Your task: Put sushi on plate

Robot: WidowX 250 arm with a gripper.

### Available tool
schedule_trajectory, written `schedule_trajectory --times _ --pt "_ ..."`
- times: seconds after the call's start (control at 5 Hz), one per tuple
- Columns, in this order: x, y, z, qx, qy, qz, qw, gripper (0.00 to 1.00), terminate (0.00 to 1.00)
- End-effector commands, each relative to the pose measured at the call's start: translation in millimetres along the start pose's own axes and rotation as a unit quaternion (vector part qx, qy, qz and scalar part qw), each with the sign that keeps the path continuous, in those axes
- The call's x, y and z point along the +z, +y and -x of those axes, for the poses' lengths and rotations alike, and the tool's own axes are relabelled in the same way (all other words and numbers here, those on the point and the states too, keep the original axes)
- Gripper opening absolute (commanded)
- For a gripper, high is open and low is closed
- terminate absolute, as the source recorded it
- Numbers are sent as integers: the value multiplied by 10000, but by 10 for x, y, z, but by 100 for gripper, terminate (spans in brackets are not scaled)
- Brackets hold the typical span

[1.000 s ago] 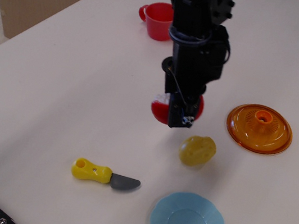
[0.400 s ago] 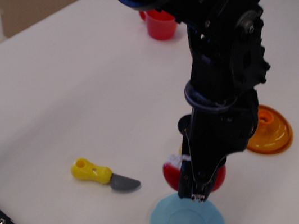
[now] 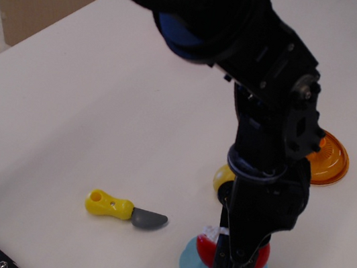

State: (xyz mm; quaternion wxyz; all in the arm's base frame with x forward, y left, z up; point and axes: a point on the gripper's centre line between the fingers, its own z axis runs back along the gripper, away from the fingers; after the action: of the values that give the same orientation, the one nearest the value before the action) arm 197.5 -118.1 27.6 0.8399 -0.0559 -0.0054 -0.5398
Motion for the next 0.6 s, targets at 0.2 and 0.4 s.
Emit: schedule_trajectory --times 0.2,0.4 --pt "398 81 97 365 -549 -358 9972 100 0" --pt "564 152 103 499 -667 -514 9952 100 0"
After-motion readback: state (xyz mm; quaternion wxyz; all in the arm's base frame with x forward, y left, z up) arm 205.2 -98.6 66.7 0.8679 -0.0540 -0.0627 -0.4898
